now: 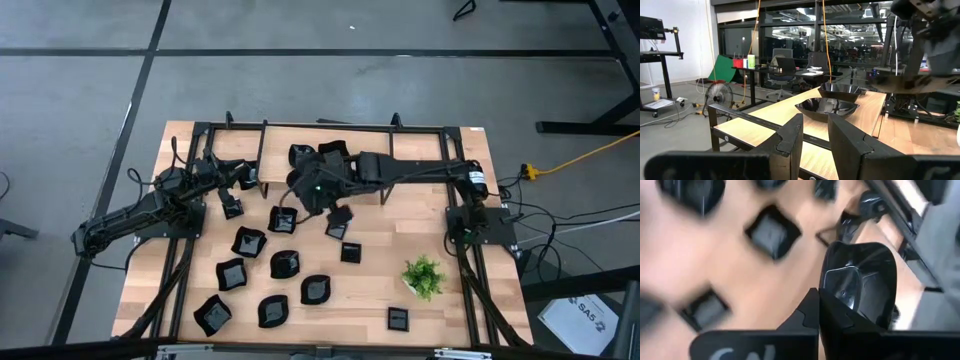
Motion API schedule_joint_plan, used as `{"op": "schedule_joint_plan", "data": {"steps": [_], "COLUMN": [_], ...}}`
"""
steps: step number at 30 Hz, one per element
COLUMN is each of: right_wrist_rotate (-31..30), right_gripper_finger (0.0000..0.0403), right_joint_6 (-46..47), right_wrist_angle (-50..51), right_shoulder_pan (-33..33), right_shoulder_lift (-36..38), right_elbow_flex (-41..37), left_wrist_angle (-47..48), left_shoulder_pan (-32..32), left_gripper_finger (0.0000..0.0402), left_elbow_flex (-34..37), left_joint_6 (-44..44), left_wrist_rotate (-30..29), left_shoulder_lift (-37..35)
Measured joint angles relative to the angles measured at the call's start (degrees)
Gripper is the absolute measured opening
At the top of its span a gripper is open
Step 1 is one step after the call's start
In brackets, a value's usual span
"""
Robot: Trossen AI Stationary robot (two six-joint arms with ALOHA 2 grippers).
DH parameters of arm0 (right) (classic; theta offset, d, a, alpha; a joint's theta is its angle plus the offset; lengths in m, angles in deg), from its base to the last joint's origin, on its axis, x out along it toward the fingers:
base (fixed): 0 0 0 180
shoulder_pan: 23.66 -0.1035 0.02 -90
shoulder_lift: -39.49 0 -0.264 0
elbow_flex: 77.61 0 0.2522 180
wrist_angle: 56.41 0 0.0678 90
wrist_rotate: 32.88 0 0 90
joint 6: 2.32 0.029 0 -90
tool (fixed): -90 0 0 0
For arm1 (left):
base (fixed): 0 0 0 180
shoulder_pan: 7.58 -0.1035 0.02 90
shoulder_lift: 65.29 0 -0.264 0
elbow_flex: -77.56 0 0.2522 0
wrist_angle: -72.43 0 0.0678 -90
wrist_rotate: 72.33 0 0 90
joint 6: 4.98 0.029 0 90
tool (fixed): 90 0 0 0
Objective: Pick & Place Mini shaped plates
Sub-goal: Stack the leaf-shaped plate on top of the leaf-shaped plate on the shelf
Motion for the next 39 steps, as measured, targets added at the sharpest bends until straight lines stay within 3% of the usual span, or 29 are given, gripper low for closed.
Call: {"op": "schedule_joint_plan", "data": {"steps": [15, 22, 27, 39], "right_wrist_rotate": [-0.17, -0.04, 2.41, 9.89], "right_gripper_finger": [0.0000, 0.0000, 0.0000, 0.0007], "right_joint_6": [-40.02, -48.85, -51.82, -70.55], "right_wrist_angle": [0.20, -0.35, 0.47, -0.85], "right_shoulder_pan": [6.90, 10.60, 12.11, 16.84], "right_shoulder_lift": [-0.02, -0.02, -0.02, -0.70], "right_elbow_flex": [0.00, 0.00, 0.00, -2.61], "left_wrist_angle": [0.00, 0.01, 0.00, 0.00], "left_shoulder_pan": [0.00, 0.01, 0.01, 0.00], "left_gripper_finger": [0.0086, 0.0086, 0.0086, 0.0086], "left_elbow_flex": [0.00, 0.02, 0.01, 0.00], "left_joint_6": [0.00, 0.01, 0.01, 0.01], "left_wrist_rotate": [-0.02, -0.01, -0.01, -0.01], "left_shoulder_lift": [0.01, 0.01, 0.02, 0.00]}}
